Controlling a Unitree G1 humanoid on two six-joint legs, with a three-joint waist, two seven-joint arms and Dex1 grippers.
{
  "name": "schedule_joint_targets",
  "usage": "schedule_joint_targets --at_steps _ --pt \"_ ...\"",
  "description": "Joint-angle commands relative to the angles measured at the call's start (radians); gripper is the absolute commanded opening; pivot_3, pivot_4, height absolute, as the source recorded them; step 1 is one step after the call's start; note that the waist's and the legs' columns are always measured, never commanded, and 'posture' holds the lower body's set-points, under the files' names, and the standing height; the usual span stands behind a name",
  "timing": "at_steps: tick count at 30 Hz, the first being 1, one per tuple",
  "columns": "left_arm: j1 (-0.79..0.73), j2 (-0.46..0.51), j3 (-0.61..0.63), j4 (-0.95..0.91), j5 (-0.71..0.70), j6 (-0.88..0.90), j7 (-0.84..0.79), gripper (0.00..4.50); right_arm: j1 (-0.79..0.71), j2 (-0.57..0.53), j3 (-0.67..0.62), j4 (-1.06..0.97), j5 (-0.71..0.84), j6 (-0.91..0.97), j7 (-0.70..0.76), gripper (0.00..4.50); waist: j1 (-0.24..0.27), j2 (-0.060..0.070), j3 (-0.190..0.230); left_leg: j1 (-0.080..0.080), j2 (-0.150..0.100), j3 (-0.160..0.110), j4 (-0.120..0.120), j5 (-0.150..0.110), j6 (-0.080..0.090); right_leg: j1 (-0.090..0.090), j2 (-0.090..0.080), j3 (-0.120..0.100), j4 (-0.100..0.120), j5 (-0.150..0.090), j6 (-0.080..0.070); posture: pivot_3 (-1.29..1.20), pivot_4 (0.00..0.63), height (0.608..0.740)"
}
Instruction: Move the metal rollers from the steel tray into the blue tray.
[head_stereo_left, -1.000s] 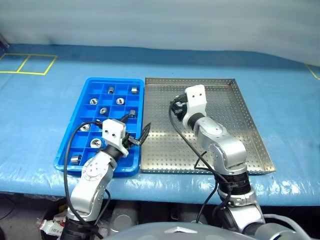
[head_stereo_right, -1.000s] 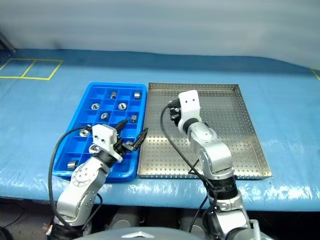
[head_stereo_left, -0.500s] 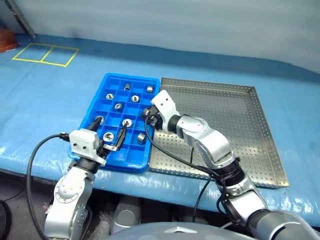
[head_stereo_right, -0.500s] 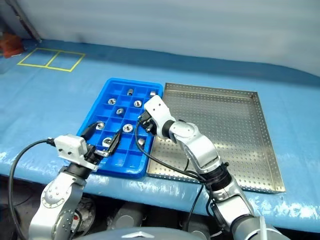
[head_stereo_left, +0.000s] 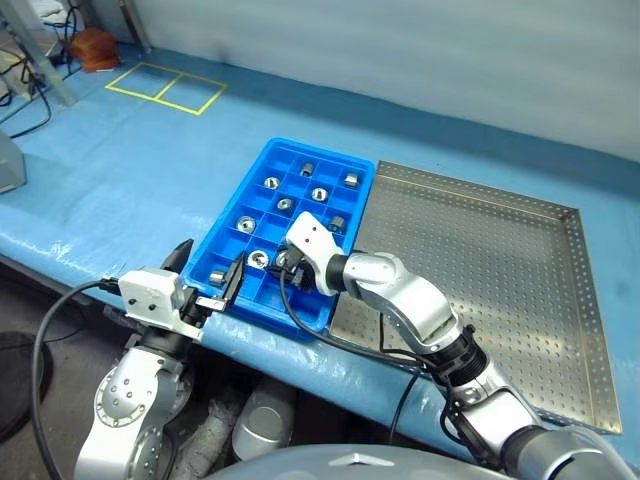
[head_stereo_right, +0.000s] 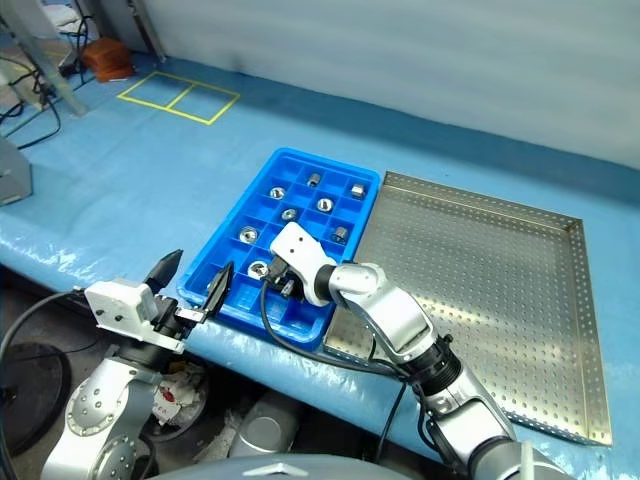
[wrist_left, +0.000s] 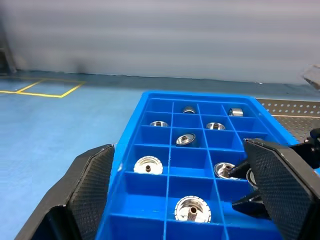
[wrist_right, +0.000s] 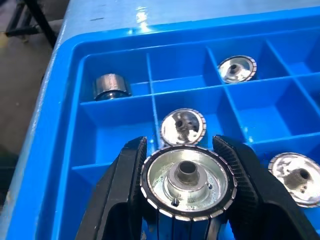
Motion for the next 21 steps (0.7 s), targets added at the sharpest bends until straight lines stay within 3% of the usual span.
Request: schedule_joint_targets --at_steps 1,6,13,21 --pt "-0.006 0.004 -0.004 -0.044 -0.015 -0.001 -0.004 4.5 0.011 -0.017 -0.009 -0.064 0.001 0.005 0.012 1.73 0.022 0.0 0.0 -0.003 0.0 0.0 0.001 0.0 0.0 -0.002 0.0 -0.001 0.0 0.001 0.001 0.57 0.15 0.74" --pt "-0.023 0.012 -0.012 -0.031 -0.023 0.005 -0.018 4.5 0.029 -0.05 -0.029 -0.089 0.007 0.031 0.015 1.73 0.074 0.0 0.0 -0.008 0.0 -0.001 0.003 0.0 -0.001 -0.006 0.0 -0.002 0.001 0.003 0.005 0.54 0.15 0.74" --pt "-0.047 0.022 -0.017 -0.011 -0.033 0.009 -0.029 4.5 0.08 -0.08 -0.024 -0.147 0.03 0.067 0.026 1.73 0.102 0.0 0.0 -0.009 0.001 -0.001 0.006 -0.001 -0.003 -0.01 0.0 -0.003 0.001 0.003 0.005 0.52 0.15 0.74" --pt "-0.077 0.04 -0.024 0.006 -0.039 0.024 -0.051 4.5 0.099 -0.069 -0.054 -0.196 0.044 0.083 0.01 4.25 0.102 0.0 -0.001 -0.01 0.001 -0.001 0.007 -0.001 -0.003 -0.008 0.0 -0.004 0.002 0.003 0.005 0.48 0.15 0.74"
